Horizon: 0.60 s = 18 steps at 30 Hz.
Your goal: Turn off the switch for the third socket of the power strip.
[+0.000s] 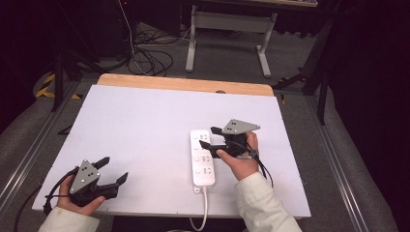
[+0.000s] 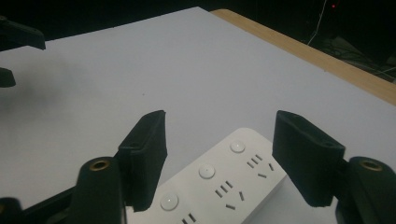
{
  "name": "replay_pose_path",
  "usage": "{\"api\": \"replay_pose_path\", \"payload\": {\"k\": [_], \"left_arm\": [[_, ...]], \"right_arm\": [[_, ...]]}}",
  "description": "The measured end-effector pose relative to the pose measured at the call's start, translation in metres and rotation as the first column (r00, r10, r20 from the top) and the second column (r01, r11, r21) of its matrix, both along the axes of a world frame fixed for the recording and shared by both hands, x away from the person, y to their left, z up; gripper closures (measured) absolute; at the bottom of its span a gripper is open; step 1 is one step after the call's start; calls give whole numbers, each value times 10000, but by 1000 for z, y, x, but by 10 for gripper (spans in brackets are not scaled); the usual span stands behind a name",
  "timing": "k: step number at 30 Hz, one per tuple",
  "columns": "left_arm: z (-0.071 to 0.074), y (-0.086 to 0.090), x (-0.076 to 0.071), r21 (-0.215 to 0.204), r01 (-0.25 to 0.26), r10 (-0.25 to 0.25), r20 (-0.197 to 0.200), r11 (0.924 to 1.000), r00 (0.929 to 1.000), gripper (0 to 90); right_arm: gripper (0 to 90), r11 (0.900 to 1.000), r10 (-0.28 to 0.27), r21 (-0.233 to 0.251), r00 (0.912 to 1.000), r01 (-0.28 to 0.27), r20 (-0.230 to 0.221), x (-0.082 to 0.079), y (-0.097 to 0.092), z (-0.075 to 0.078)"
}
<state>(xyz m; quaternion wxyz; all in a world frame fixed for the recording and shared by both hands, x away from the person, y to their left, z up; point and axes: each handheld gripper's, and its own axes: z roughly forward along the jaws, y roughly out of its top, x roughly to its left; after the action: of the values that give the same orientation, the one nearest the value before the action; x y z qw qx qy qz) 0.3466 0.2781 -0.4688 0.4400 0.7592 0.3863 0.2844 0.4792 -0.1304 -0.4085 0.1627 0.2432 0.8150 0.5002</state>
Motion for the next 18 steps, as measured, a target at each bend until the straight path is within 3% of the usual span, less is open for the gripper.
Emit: {"api": "replay_pose_path", "payload": {"k": [9, 18], "left_arm": [[1, 2, -1, -235, -97, 98, 22, 9997, 9999, 206], [1, 3, -2, -315, 1, -1, -14, 9995, 10000, 203]], "right_arm": [[254, 9994, -191, 294, 9998, 192, -47, -17, -24, 11], [186, 9990, -286, 354, 9995, 291, -144, -33, -44, 10]]}}
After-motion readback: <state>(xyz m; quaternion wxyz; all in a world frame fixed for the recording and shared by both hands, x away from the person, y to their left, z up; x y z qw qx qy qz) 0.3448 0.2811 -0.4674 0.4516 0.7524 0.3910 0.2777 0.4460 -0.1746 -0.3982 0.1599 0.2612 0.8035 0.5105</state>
